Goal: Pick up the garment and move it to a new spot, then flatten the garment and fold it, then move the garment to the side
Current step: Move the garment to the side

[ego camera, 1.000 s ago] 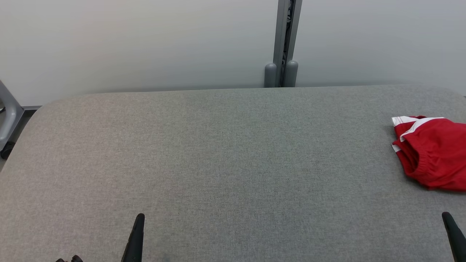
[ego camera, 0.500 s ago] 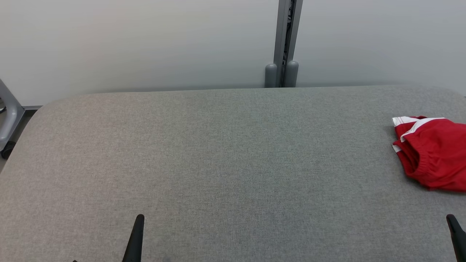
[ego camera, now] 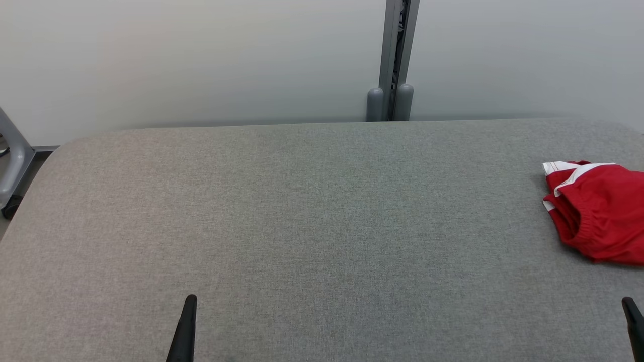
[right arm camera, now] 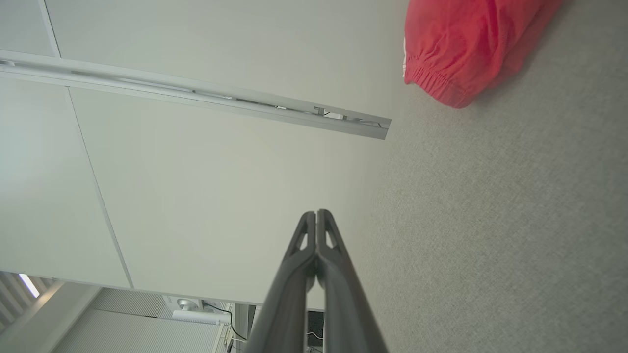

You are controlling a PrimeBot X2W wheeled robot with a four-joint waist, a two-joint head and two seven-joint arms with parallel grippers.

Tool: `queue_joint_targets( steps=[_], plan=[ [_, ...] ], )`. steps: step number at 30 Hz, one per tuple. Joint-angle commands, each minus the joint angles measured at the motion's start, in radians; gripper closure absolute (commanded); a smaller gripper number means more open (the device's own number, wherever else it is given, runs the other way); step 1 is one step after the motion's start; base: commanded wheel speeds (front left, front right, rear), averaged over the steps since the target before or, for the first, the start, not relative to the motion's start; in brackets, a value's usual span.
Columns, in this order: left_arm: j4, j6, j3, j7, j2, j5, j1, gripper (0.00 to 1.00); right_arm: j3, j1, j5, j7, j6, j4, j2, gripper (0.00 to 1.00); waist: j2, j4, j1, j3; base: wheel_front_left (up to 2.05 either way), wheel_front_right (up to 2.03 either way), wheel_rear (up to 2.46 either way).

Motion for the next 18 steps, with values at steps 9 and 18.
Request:
queue_joint_targets(
  steps=[9, 18],
  plan=[
    [-0.015, -0.031, 0.017, 0.009, -0.012, -0.065, 0.020, 1.00, -0.019, 0.020, 0.085, 0.027, 0.002, -0.013, 0.004, 1.00, 0.0000, 0.001, 0.0000, 0.000, 0.00, 0.00, 0.00],
    [-0.021, -0.050, 0.025, 0.012, -0.025, -0.111, 0.031, 1.00, -0.032, 0.032, 0.146, 0.046, 0.002, -0.018, 0.008, 1.00, 0.0000, 0.003, 0.0000, -0.001, 0.00, 0.00, 0.00]
  ],
)
